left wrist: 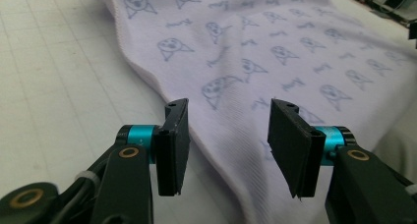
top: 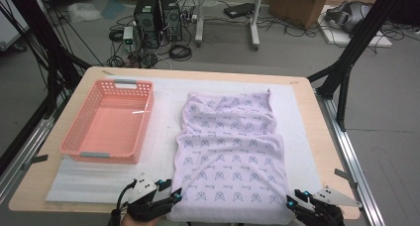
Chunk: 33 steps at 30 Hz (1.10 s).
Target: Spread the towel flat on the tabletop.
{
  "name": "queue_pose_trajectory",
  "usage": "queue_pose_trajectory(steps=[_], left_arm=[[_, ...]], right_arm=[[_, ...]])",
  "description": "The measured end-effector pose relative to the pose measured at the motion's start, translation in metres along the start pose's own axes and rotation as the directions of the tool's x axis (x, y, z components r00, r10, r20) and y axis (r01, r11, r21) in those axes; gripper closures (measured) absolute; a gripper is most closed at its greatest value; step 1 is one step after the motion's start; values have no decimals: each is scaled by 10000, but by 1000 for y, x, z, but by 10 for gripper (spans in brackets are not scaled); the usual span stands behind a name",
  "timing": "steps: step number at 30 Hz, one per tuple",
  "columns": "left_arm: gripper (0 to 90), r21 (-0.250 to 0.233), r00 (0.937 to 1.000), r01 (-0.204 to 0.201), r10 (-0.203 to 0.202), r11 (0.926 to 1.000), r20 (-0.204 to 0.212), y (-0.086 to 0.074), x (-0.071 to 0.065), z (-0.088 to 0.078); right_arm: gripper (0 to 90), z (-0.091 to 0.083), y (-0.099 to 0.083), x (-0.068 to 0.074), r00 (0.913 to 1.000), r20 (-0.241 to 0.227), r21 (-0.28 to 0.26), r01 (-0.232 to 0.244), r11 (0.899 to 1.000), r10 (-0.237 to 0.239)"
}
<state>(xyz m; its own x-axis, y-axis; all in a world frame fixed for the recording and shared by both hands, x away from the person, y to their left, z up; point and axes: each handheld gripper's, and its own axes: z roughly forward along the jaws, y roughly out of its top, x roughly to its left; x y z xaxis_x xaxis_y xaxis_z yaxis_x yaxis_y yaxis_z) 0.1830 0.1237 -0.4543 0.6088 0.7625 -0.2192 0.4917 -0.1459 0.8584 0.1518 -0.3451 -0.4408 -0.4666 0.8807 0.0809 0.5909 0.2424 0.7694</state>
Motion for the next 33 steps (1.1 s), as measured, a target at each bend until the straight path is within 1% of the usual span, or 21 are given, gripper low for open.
queue_pose_trajectory(steps=[1,4,6,7,8,9,10,11,13,15,18,20,23,24,25,26,27,28,30,32,33], left_arm=[[501,68,10000,93,-93,9999,-4,2,2,4],[498,444,9998,201,-197,9988,-106,4,8,16],[513,423,9999,111,-105,9990,-133,3,7,19],[524,443,9997,-87,97,9990,-237,3,6,20],[590,504,9959,-701,727,9963,-529,1,2,19],[728,490,9928,-977,1008,9940,-647,0,1,19],[824,565,9968,-702,723,9959,-356,0,1,17],[871,649,9973,-621,645,9960,-352,0,1,15],[875,837,9979,-571,593,9949,-245,0,0,11],[876,871,9985,-500,516,9949,-160,-4,0,2],[876,814,9996,-270,275,9963,-47,-7,0,-10],[876,790,9998,-183,180,9967,40,-7,-2,-16],[873,927,9995,-110,83,9956,288,-14,-7,-23],[864,893,9996,-108,83,9959,285,-15,-8,-23],[821,789,9996,-121,99,9968,282,-15,-9,-23],[734,633,9996,-128,111,9979,277,-14,-9,-23],[646,475,9996,-133,121,9988,245,-12,-8,-22],[604,248,9997,-72,66,9997,221,-10,-7,-22],[563,57,9998,11,-12,10000,212,-9,-5,-21],[538,22,9999,-46,46,10000,130,-7,0,-18],[530,17,10000,-30,30,10000,95,-5,2,-15]], right_arm=[[574,3,2,0,10000,61,97,38,9999,-39],[568,13,5,-2,9995,274,280,138,9995,-145],[569,19,8,-4,9992,384,337,75,9994,-88],[577,21,8,-5,9993,381,401,30,9992,-46],[606,23,9,-5,9991,418,321,57,9995,-70],[686,23,9,-5,9990,432,331,57,9994,-71],[808,22,9,-5,9996,275,335,91,9994,-100],[850,21,9,-4,9999,-24,358,123,9993,-122],[862,18,8,-1,9996,-57,474,286,9985,-284],[865,13,5,0,9990,-254,585,371,9976,-357],[866,2,-1,1,9982,-384,624,477,9969,-454],[866,-6,-4,0,9977,-546,514,437,9977,-409],[860,-15,-8,1,9963,-803,581,361,9977,-314],[842,-16,-10,2,9960,-848,589,328,9977,-277],[804,-17,-11,2,9962,-823,583,343,9977,-295],[727,-17,-11,1,9969,-754,511,254,9984,-215],[684,-16,-10,0,9973,-737,393,75,9992,-46],[654,-16,-9,0,9976,-688,238,-37,9997,53],[624,-15,-7,0,9983,-568,48,-88,9999,91],[615,-12,-3,1,9992,-394,-130,-1,9999,-4],[612,-10,-2,2,9995,-313,-121,15,9999,-19]])
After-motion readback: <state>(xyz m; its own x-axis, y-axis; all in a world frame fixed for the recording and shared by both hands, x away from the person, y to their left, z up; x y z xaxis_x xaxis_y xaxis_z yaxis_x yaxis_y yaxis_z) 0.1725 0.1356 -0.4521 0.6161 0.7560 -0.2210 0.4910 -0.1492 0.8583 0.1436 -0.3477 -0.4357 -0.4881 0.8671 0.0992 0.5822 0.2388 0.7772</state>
